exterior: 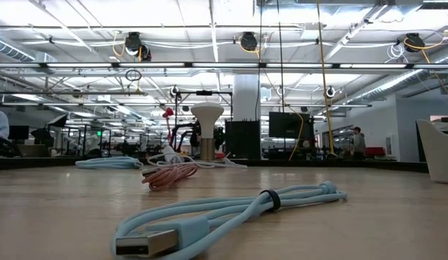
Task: Pick & Place USB Port
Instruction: Put the white HDMI cable into the yellow bin
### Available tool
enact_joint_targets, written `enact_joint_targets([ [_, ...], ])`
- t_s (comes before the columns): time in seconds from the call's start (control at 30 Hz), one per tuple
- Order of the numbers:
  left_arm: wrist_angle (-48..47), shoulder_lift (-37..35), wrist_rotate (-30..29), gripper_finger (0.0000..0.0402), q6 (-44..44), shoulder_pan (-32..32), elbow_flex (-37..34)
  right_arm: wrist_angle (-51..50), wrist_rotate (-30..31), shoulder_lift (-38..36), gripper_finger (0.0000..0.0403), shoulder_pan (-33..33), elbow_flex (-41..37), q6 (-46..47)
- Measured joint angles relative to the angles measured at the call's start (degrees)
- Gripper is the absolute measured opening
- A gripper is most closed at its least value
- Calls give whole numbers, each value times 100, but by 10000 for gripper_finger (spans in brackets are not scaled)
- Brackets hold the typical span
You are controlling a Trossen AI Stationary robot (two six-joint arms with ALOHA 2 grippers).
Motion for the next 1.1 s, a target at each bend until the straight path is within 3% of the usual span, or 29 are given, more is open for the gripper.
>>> enact_joint_targets([
  [0.17,413,11,531,97,-248,65,0,49,269,-1,43,-58,-215,-265],
  [0.3,1650,236,1154,98,-239,278,0,-289,921,20,43,-251,-305,-648],
  [0.37,2492,430,1382,104,-110,370,0,-425,1617,-53,43,-404,-314,-901],
  [0.43,3151,596,1452,115,52,402,0,-739,2682,-163,43,-549,-314,-946],
  [0.5,3435,696,1499,132,313,402,0,-1096,3570,-272,43,-686,-322,-857],
  [0.57,3398,738,1392,151,492,399,0,-1228,4082,-356,43,-805,-334,-778],
  [0.8,2559,734,194,202,949,289,0,-494,4165,-374,43,-1087,-332,-1159],
  [1.1,2769,721,599,207,1278,570,0,-407,3980,-304,43,-1361,-325,-1185],
])
